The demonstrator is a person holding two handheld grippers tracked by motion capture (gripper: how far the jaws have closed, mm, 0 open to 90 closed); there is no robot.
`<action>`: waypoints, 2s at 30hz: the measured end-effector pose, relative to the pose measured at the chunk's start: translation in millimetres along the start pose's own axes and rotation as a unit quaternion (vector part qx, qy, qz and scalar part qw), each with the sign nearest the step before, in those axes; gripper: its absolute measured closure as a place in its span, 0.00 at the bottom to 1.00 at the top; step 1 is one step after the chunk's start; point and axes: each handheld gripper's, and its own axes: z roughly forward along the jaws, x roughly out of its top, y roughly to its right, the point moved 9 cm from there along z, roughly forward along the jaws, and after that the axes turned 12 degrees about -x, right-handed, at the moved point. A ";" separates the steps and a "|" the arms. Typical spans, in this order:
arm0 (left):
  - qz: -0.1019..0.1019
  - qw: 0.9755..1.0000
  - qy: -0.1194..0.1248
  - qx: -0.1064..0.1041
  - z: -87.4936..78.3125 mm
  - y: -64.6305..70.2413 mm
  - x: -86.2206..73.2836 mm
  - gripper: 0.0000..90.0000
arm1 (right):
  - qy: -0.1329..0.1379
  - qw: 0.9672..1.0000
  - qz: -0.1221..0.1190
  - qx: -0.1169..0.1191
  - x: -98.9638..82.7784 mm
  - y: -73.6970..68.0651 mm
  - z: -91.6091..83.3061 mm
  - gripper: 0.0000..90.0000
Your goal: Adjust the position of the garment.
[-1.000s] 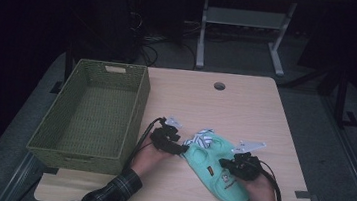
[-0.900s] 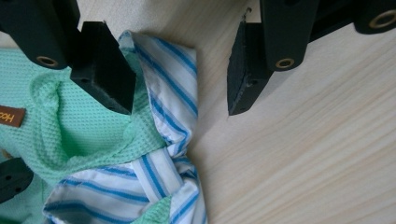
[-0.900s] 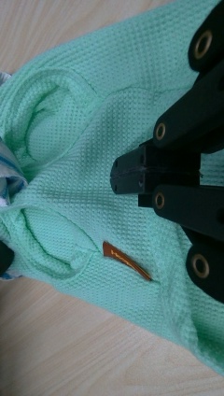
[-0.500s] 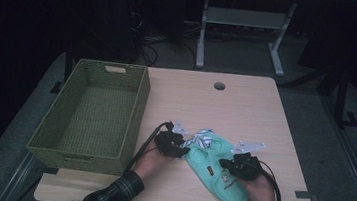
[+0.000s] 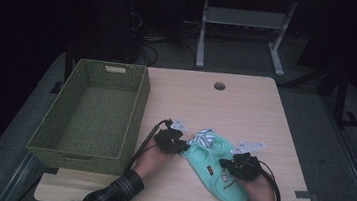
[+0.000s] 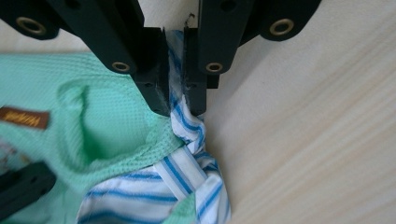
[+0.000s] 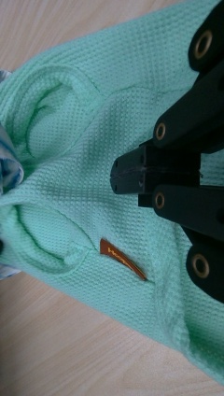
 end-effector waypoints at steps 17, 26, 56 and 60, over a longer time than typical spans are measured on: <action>0.020 0.996 0.086 -0.010 -41.6 12.6 38.8 0.91 | 0.001 1.000 -0.013 0.003 21.0 -7.3 18.7 1.00; 0.034 0.993 0.113 -0.010 -57.7 16.2 53.9 0.91 | 0.006 1.000 -0.009 0.007 44.3 -13.8 42.1 1.00; 0.032 0.994 0.107 0.016 -62.6 6.5 51.8 0.91 | 0.002 1.000 0.014 -0.007 -16.4 9.1 -26.1 1.00; 0.031 0.994 0.105 0.017 -63.0 6.1 51.5 0.91 | -0.016 1.000 0.015 -0.002 -23.1 7.8 -21.7 1.00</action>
